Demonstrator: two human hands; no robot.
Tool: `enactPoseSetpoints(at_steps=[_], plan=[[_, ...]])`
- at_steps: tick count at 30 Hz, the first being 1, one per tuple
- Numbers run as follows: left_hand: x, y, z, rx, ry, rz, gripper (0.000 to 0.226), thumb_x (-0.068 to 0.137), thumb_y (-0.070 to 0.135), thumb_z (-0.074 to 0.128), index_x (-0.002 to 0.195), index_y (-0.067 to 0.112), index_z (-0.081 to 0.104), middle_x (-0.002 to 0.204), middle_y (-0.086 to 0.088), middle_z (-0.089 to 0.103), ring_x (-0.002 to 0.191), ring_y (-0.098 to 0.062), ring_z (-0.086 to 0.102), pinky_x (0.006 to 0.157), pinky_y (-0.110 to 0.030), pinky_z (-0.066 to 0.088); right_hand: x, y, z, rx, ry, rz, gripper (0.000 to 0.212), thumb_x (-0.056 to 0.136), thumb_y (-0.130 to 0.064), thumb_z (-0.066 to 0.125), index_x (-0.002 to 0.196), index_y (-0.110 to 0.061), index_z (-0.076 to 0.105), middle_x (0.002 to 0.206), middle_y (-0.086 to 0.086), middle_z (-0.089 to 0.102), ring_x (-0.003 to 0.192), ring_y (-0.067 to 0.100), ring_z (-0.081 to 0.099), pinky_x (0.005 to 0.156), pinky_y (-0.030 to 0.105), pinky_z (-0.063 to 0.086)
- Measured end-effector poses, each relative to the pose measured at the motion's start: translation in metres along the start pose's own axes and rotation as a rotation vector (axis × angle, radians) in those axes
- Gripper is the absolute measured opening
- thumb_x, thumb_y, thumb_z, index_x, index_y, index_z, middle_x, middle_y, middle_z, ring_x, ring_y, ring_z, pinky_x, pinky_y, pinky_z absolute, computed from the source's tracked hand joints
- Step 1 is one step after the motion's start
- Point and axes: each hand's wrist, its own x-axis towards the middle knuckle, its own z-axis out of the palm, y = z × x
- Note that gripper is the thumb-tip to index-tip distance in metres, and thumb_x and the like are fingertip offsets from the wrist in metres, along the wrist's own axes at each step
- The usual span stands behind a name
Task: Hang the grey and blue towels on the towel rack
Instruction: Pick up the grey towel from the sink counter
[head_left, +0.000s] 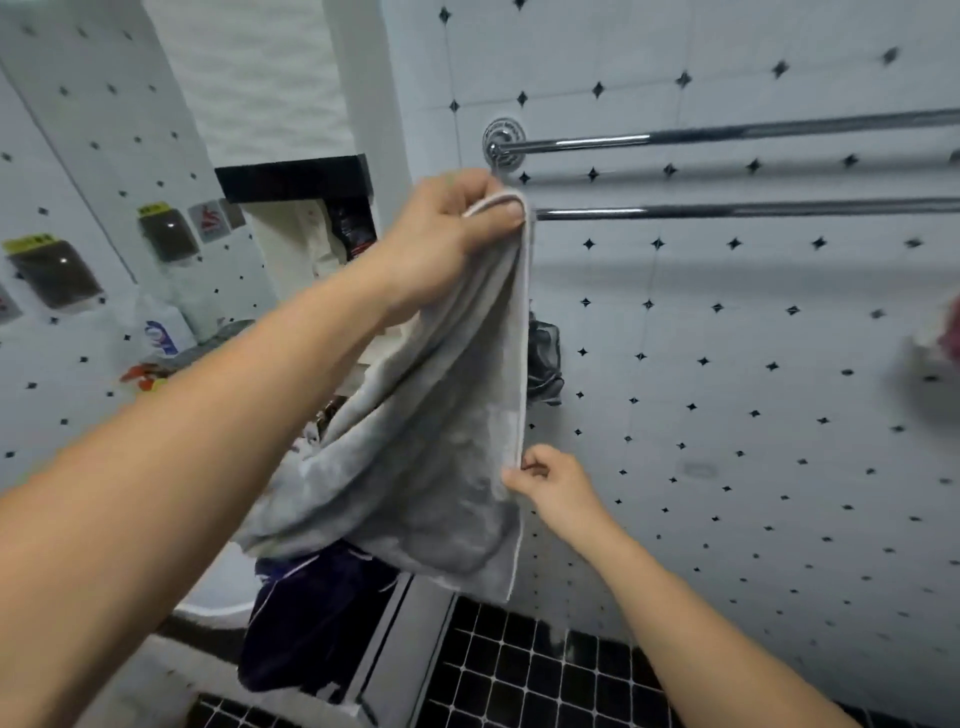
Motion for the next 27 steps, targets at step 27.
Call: enactPoseSetpoints(at_steps=[27], plan=[[0.079,-0.004,-0.002,-0.022,0.213,0.033,0.020,0.087,0.028,0.061,0.070,0.025,0.051,0.068,0.003,0.047,0.063,-0.011,0.042,0.059,-0.027,0.034,-0.014,-0.035,-0.189,-0.179,0.195,-0.158,0.013,0.074,-0.022,0.082,0.081,-0.022,0.072,0.075,-0.014,0.073,0.073,0.004,0.065,0.071,0.020,0.051]])
